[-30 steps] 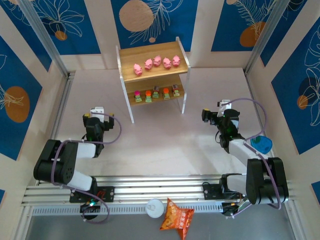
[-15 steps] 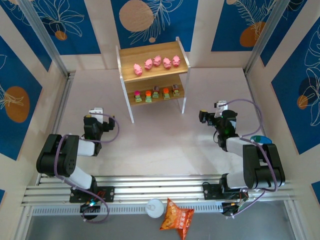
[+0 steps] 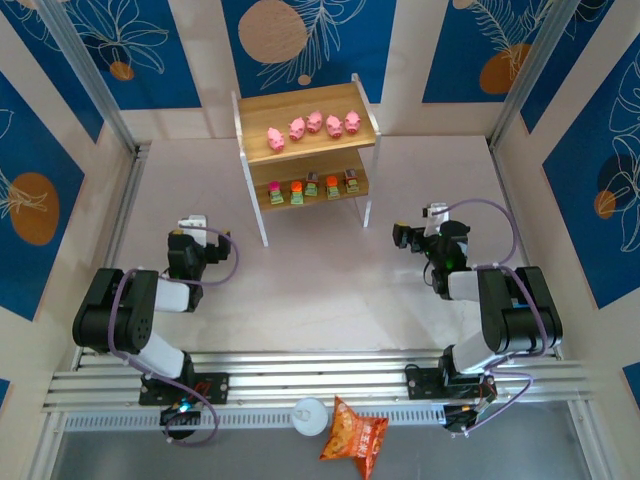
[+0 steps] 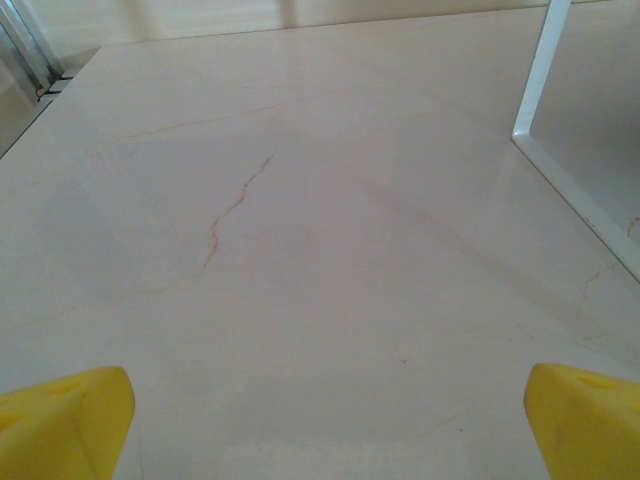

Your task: Place and organize the plastic toys onto the shelf

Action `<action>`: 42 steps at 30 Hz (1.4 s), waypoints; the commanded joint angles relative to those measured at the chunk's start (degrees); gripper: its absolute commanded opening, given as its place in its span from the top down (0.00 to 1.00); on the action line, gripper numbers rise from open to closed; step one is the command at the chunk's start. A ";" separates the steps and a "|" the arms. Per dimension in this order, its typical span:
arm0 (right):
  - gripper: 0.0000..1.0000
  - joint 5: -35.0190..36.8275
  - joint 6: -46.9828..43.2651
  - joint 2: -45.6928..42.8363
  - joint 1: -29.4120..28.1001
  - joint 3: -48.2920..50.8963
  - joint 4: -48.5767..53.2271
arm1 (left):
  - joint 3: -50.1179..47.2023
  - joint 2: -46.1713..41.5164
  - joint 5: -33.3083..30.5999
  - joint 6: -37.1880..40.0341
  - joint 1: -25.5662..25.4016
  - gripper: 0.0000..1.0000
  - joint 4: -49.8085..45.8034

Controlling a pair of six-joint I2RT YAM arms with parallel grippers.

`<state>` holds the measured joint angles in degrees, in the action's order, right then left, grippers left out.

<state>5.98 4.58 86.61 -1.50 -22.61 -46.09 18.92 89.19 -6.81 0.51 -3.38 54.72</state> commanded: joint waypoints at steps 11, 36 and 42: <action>0.01 -2.37 0.85 0.58 1.45 -1.33 0.14 | 1.12 0.35 1.27 -0.18 0.57 0.00 1.79; 0.01 -2.29 0.98 0.62 1.49 -1.42 0.17 | 2.33 0.36 7.97 2.30 0.61 0.00 -0.67; 0.01 -2.29 0.96 0.62 1.50 -1.39 0.17 | 2.44 0.37 7.95 2.30 0.56 0.00 -0.77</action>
<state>3.01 5.21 86.96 0.34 -22.81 -45.43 20.34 89.23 1.43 2.94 -3.38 53.98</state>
